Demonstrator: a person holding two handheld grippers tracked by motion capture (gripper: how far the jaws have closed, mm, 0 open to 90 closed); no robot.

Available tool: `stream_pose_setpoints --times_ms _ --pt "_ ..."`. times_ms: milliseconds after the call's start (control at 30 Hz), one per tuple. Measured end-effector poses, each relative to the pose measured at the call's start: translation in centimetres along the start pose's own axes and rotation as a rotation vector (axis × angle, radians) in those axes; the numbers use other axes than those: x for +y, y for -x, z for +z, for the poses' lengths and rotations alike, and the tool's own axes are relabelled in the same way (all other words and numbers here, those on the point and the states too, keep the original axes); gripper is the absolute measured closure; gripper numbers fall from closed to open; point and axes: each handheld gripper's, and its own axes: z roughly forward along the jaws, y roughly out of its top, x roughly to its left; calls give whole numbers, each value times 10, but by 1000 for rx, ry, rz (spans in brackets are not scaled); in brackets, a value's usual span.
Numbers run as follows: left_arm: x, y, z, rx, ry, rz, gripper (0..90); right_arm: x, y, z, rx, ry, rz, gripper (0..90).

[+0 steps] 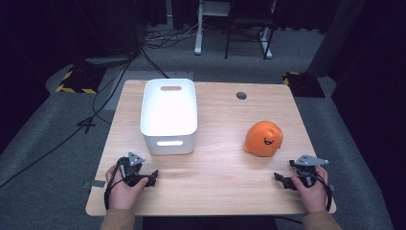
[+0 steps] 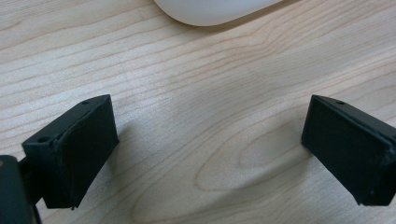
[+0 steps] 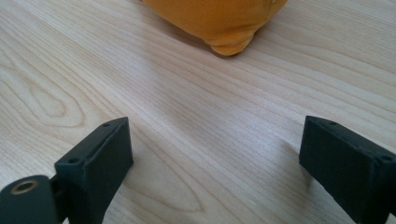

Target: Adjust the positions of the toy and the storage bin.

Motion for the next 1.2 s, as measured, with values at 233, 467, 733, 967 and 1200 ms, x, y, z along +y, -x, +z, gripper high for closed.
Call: stream_pose_setpoints --times_ms 233,467,733,967,1200 --pt "3 0 -6 0 -4 -1 206 0 0 0 -1 1 1 97" --pt "8 0 -19 -2 20 -15 187 0 0 0 -1 1 0 97" --pt "18 2 -40 -21 42 -18 225 0 0 0 -5 -1 -5 93" --pt "34 8 -63 -40 74 17 225 0 0 0 -5 0 -3 93" --pt "49 11 -81 -38 129 24 223 0 0 0 -5 2 1 93"
